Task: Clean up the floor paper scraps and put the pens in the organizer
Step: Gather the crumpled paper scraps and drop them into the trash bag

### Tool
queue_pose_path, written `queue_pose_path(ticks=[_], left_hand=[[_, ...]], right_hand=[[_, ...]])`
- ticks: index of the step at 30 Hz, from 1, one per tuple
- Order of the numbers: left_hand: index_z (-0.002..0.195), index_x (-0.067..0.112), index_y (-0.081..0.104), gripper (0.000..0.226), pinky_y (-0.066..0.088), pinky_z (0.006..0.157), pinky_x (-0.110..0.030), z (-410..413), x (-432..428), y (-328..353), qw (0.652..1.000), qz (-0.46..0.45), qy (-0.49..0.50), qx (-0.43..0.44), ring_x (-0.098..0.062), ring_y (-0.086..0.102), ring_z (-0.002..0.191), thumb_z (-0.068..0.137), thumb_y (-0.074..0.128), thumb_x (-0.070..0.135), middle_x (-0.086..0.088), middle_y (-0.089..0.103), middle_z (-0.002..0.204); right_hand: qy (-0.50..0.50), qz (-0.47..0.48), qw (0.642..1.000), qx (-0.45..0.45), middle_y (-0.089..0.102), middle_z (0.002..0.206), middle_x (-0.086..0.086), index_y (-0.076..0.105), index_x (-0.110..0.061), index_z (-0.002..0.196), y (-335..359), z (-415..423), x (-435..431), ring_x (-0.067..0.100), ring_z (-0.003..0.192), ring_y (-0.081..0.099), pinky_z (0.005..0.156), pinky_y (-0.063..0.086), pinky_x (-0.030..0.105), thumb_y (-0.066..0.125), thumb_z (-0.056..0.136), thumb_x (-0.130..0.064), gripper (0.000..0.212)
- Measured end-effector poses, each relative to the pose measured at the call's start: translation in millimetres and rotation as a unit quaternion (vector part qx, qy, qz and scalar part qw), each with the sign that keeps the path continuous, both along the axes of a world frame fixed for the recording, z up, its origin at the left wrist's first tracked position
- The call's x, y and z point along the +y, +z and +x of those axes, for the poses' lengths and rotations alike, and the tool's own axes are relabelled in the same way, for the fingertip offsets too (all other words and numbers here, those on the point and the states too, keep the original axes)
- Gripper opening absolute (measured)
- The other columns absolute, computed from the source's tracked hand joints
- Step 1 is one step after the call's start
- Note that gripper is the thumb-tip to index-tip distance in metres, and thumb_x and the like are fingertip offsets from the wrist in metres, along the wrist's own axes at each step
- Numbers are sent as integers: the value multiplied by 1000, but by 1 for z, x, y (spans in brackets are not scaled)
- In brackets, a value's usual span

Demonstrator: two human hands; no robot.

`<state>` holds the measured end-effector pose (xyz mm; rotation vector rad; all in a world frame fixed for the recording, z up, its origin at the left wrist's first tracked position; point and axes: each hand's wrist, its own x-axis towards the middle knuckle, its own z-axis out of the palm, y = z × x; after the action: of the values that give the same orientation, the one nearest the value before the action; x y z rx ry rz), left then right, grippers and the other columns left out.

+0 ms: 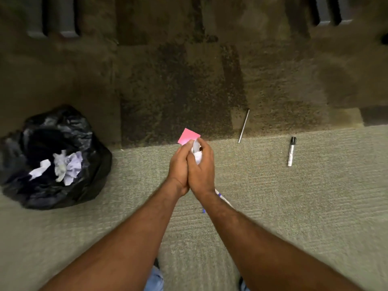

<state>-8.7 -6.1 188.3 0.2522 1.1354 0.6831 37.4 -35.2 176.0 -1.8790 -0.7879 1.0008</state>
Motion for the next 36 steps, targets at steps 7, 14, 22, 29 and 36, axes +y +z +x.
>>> queue_pose_path(ticks=[7, 14, 22, 29, 36], left_hand=[[96, 28, 64, 54, 40, 97, -31, -123, 18, 14, 992, 72, 80, 60, -7, 55, 94, 77, 50, 77, 11, 59, 96], [115, 11, 59, 46, 48, 100, -37, -245, 43, 7, 936, 71, 334, 87, -22, 63, 105, 96, 50, 52, -7, 64, 108], [132, 38, 48, 66, 28, 118, -23, -290, 29, 3, 920, 97, 308, 221, 4, 40, 134, 89, 17, 77, 22, 45, 139], [140, 17, 50, 65, 45, 94, -31, -300, -1, -3, 934, 32, 256, 248, -11, 57, 115, 97, 31, 63, -1, 57, 133], [135, 20, 52, 49, 45, 100, -33, -219, -3, -30, 936, 79, 51, 340, -14, 58, 114, 93, 60, 44, -3, 61, 130]], right_hand=[[108, -2, 989, 103, 60, 129, -1, 51, -16, 135, 11, -125, 35, 11, 118, 56, 102, 47, 35, 53, 89, -45, 54], [241, -37, 960, 138, 57, 137, -1, 49, -19, 138, 13, -239, 69, 11, 124, 54, 104, 43, 29, 64, 91, -39, 53], [405, -27, 913, 41, 47, 144, 1, 44, -20, 141, 4, -270, 76, 16, 128, 48, 105, 39, 32, 68, 87, -38, 62], [398, -36, 917, -12, 53, 134, -3, 50, -20, 135, -15, -212, 54, 5, 116, 46, 100, 39, 25, 74, 81, -31, 60], [366, -75, 923, -92, 52, 140, 1, 48, -17, 138, -37, -118, 29, 16, 127, 49, 107, 42, 34, 70, 86, -30, 58]])
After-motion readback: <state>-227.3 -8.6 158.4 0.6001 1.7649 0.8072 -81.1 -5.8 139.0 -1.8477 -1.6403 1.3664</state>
